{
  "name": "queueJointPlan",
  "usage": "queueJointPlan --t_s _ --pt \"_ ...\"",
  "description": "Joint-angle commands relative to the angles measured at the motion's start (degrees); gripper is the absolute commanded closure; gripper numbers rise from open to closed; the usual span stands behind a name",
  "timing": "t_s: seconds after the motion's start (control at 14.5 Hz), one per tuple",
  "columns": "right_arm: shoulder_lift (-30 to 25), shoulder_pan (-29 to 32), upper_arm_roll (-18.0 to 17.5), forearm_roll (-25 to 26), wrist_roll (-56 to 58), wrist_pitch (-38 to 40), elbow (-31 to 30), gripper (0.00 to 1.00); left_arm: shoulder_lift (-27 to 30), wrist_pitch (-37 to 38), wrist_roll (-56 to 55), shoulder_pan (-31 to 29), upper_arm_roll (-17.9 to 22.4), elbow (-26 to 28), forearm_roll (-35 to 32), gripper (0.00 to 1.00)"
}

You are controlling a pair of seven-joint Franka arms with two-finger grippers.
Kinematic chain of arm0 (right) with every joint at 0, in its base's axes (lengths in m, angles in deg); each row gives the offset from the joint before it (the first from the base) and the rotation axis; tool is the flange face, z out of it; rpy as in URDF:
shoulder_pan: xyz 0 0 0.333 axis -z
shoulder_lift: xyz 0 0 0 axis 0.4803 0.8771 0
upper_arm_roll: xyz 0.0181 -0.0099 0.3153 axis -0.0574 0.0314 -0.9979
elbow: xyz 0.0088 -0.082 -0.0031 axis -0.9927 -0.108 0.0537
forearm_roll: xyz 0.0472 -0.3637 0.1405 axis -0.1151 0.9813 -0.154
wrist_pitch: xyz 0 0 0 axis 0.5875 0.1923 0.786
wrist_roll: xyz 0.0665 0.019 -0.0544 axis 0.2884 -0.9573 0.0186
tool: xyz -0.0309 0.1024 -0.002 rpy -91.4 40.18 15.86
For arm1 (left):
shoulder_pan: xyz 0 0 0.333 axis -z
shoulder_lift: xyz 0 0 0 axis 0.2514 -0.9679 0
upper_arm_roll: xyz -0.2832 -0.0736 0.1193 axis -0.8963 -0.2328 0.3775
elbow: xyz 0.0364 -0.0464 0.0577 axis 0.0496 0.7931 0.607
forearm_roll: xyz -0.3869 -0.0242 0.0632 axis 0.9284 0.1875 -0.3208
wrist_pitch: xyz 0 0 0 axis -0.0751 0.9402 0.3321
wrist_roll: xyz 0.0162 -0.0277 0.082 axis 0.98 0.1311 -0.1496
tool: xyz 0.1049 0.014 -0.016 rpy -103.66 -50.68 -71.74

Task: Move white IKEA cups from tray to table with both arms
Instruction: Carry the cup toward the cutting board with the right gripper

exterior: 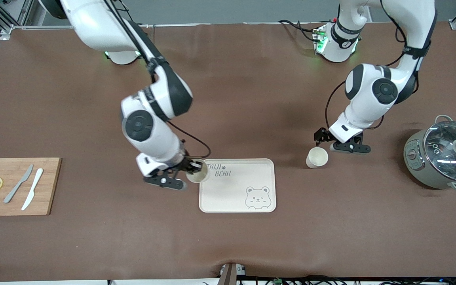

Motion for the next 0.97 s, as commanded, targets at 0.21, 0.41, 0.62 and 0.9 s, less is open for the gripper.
queueJointPlan --t_s 0.21,0.41,0.62,0.9 --pt "-12.74 14.51 -0.75 1.24 25.14 12.52 -8.17 1.0 0.37 11.46 0.07 -3.25 0.09 -10.72 0.53 0.0" --pt "-15.12 21.8 -0.75 1.42 39.11 12.54 -11.77 1.0 -2.79 15.49 0.43 -5.35 0.27 -19.32 0.35 0.0" --pt "-14.86 26.39 -0.83 1.42 48.36 9.04 -14.93 1.0 -6.22 22.78 0.43 -6.85 0.18 -28.81 -3.16 0.0" --pt "-14.95 29.82 -0.75 2.03 56.98 -1.15 -22.05 1.0 -9.3 26.84 0.6 -8.96 0.18 -37.26 -3.34 0.0"
